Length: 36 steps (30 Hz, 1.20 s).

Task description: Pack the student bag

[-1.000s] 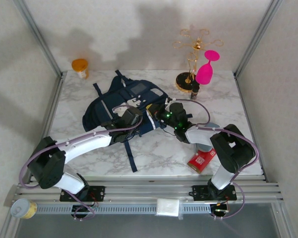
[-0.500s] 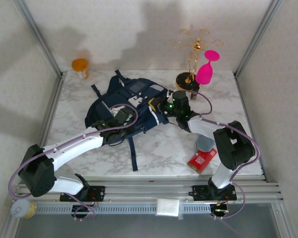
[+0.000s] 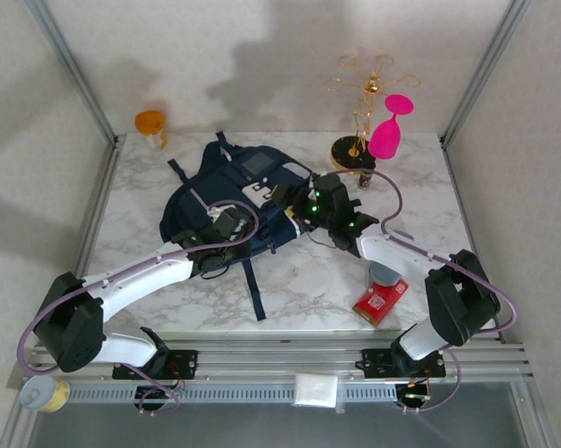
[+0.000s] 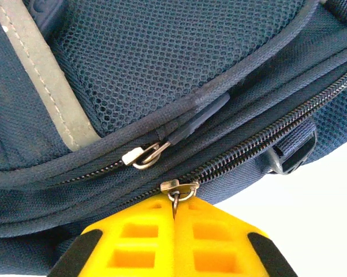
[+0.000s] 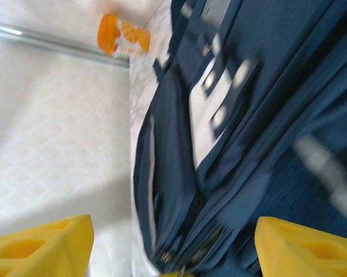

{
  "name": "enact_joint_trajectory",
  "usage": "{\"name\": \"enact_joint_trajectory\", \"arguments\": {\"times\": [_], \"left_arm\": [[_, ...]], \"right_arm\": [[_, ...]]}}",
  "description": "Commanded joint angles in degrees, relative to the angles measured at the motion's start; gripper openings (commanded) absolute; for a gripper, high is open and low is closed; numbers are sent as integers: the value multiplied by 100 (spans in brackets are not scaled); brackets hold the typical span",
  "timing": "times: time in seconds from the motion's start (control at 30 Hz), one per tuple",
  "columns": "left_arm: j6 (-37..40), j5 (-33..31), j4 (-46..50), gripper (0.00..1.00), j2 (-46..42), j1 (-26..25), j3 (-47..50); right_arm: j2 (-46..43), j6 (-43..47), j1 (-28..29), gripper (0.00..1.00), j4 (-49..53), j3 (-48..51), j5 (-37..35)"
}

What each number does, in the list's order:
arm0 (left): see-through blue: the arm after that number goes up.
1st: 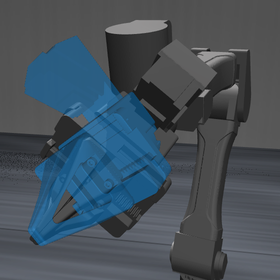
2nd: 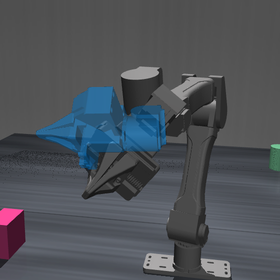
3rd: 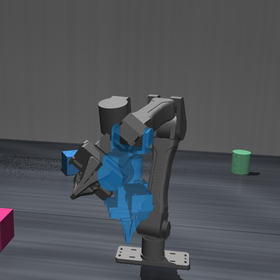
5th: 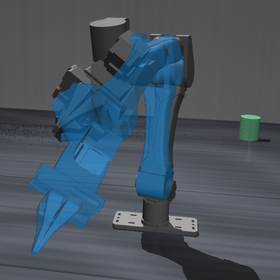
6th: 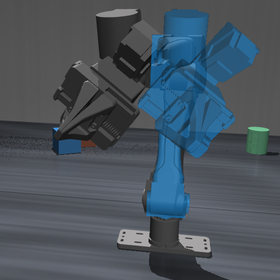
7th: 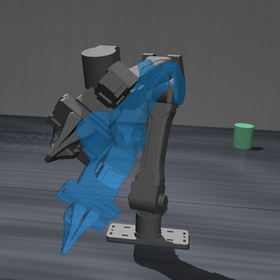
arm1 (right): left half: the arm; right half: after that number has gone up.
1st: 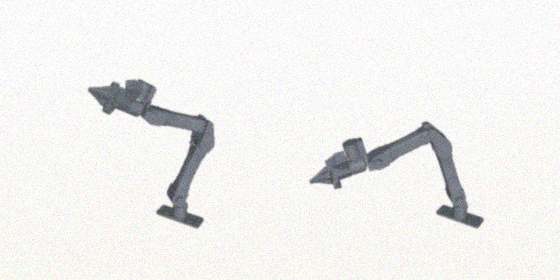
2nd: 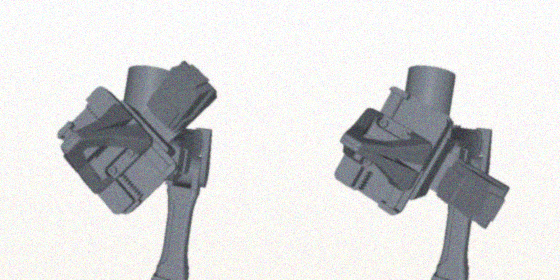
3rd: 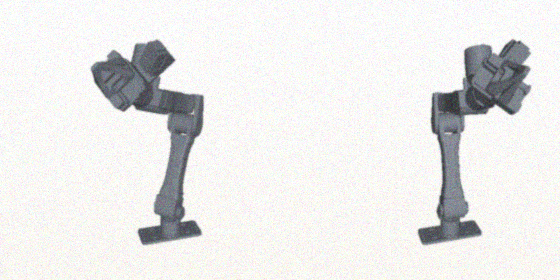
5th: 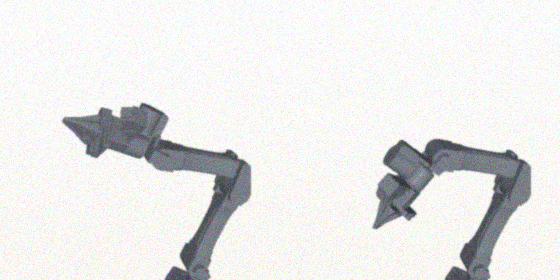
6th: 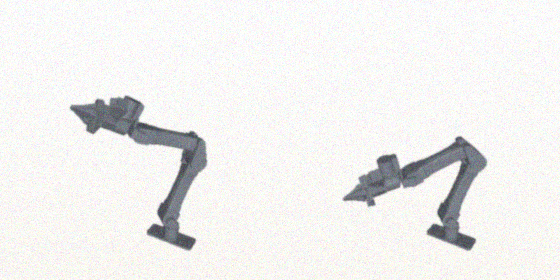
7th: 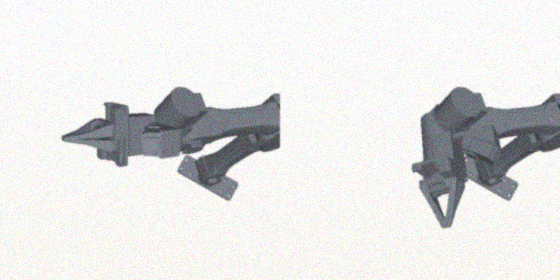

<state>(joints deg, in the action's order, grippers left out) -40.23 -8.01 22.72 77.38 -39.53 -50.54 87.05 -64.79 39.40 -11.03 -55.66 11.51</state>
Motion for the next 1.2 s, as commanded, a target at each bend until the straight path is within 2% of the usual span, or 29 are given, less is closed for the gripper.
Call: {"name": "enact_joint_trajectory", "arguments": {"times": [0.0,0.07,0.17,0.3,0.47,0.57,0.67,0.7,0.87,0.93,1.03,1.17], "left_arm": [[138,-35,-163,0,-195,68,-8],[147,-17,-202,0,-231,68,25],[171,-5,-220,0,-248,68,38],[225,86,-267,0,-233,67,75],[287,65,-275,0,-285,77,150],[328,33,-256,0,-286,86,159],[323,-98,-110,0,-261,134,124],[323,-125,-40,0,-259,147,115],[244,-385,369,0,-538,167,205],[227,-406,528,0,-687,182,288],[177,-532,901,0,-835,247,390],[130,-373,1083,0,-957,279,572]], "right_arm": [[183,-422,450,75,65,200,-266],[434,-669,704,75,109,34,-447],[762,-1145,920,69,-167,-37,-643],[1427,-1267,1053,66,-36,-718,-820],[1778,-1374,1106,49,-100,-1078,-1296],[2016,-1245,1108,32,47,-1334,-1425],[2126,-904,1122,5,-40,-1470,-1404],[2130,-770,1122,0,-69,-1505,-1338],[1668,203,1039,0,153,-1391,-1021],[1459,753,859,0,234,-1321,-436],[1217,1261,346,0,565,-1289,611],[729,2083,-352,0,1273,-1133,944]]}}
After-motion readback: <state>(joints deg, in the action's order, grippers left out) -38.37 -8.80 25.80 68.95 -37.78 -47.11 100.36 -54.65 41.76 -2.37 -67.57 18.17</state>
